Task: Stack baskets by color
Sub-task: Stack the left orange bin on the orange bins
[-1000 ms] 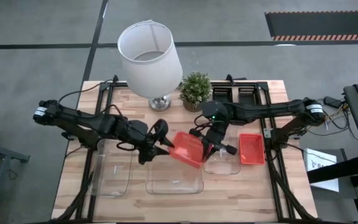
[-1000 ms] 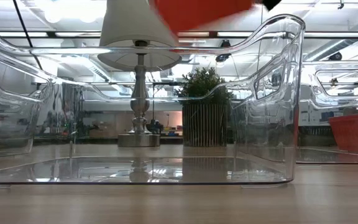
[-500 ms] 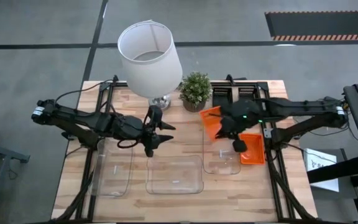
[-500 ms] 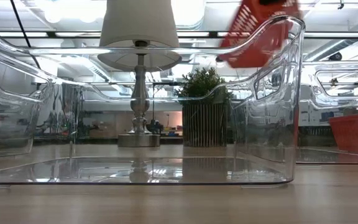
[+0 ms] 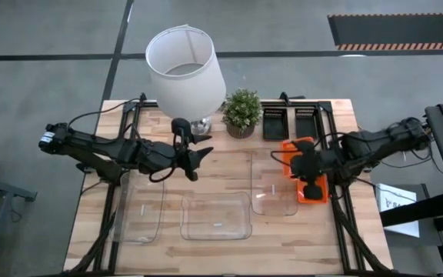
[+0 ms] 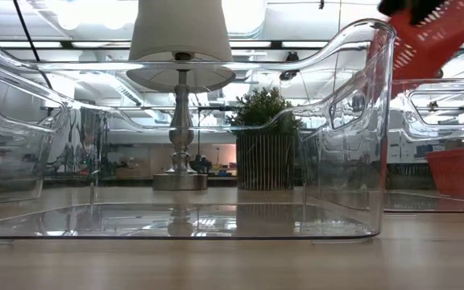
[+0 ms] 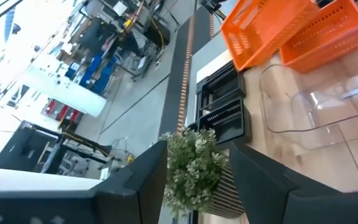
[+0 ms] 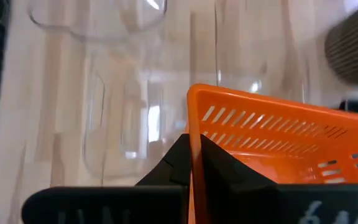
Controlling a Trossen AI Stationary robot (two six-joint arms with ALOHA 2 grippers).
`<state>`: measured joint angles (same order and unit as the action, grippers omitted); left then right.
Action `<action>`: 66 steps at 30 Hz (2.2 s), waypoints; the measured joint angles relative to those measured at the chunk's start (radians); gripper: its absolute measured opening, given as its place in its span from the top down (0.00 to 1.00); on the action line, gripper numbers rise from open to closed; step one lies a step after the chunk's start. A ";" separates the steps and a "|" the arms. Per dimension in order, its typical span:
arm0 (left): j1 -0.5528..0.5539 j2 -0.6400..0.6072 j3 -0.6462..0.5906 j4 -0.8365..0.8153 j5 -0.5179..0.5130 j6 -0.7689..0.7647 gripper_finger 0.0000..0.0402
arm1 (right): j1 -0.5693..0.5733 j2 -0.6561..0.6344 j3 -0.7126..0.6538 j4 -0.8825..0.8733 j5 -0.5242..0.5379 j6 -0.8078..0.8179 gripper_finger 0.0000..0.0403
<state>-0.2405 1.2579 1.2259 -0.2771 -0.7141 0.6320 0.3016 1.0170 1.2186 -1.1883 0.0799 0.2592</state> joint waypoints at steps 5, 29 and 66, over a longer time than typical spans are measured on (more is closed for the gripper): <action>0.000 0.000 0.000 0.000 -0.001 -0.016 0.61 | 0.111 0.002 -0.009 -0.047 0.128 0.175 0.98; 0.000 0.000 -0.003 0.040 0.002 -0.053 0.61 | 0.656 -0.100 -0.321 0.059 0.556 0.691 0.98; 0.000 0.003 -0.002 0.140 0.003 -0.050 0.61 | 0.801 -0.098 -0.546 0.151 0.591 0.855 0.98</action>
<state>-0.2409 1.2606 1.2239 -0.1375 -0.7109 0.5819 1.1023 0.9188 0.6728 -1.0370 0.6711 1.1144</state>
